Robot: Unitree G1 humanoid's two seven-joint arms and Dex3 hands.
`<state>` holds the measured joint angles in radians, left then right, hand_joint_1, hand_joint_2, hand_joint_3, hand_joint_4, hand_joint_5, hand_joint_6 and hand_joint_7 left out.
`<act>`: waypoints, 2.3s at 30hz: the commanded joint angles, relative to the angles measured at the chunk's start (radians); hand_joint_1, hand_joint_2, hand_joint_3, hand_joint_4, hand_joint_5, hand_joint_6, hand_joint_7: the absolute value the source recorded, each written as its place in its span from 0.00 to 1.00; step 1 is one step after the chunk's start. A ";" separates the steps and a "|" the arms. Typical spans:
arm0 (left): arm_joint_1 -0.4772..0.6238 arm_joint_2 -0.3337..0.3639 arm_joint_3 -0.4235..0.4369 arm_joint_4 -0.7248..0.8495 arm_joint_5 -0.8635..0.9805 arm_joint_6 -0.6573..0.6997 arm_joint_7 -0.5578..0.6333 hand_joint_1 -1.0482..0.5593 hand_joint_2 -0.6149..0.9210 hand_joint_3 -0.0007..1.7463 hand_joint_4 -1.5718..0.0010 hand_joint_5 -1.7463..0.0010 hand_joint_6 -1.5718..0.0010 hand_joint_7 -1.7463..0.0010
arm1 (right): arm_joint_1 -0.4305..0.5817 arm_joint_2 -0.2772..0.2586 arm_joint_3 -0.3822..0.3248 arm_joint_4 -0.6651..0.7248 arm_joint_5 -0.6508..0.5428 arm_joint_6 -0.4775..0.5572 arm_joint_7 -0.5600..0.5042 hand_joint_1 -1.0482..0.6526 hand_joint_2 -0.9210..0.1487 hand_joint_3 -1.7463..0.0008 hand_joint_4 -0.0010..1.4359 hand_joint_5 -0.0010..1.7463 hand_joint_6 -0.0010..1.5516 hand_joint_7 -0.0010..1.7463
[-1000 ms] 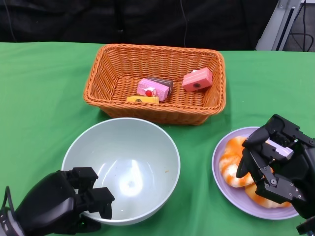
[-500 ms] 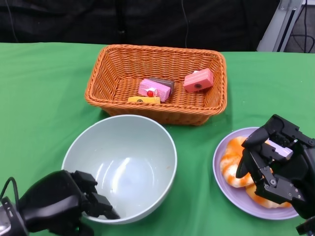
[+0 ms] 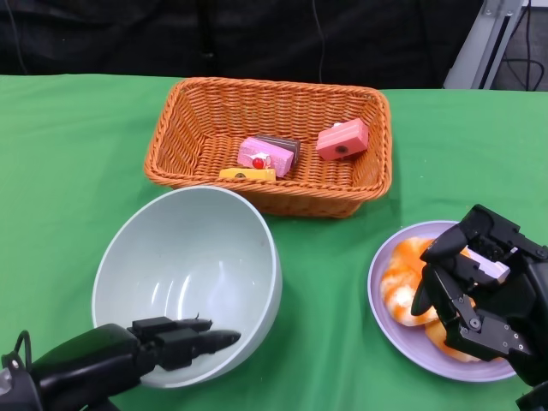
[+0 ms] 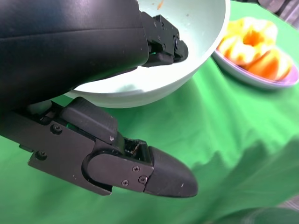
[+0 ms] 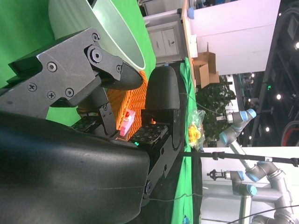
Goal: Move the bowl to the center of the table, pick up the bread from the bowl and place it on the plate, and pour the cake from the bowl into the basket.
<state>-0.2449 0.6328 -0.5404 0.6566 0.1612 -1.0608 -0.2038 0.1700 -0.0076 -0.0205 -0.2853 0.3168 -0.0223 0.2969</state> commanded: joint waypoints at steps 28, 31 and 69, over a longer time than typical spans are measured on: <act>0.302 -0.385 0.466 -0.704 -0.738 0.757 -0.341 0.56 0.80 0.61 0.52 0.06 0.53 0.20 | -0.011 -0.013 0.017 0.007 -0.002 -0.030 0.038 0.53 0.28 0.49 0.50 0.93 0.42 0.76; 0.314 -0.416 0.470 -0.690 -0.706 0.735 -0.366 0.57 0.81 0.61 0.53 0.03 0.55 0.18 | -0.011 -0.018 0.020 -0.015 0.001 -0.017 0.037 0.52 0.26 0.51 0.50 0.93 0.42 0.77; 0.353 -0.419 0.447 -0.829 -0.472 0.751 -0.416 0.56 0.75 0.69 0.56 0.01 0.55 0.15 | 0.060 -0.075 0.248 -0.256 -0.030 0.137 0.041 0.55 0.32 0.49 0.51 0.86 0.46 0.68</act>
<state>0.1003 0.1995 -0.0953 -0.1588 -0.3157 -0.3057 -0.6132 0.2229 -0.0711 0.2366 -0.5230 0.2728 0.1092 0.3408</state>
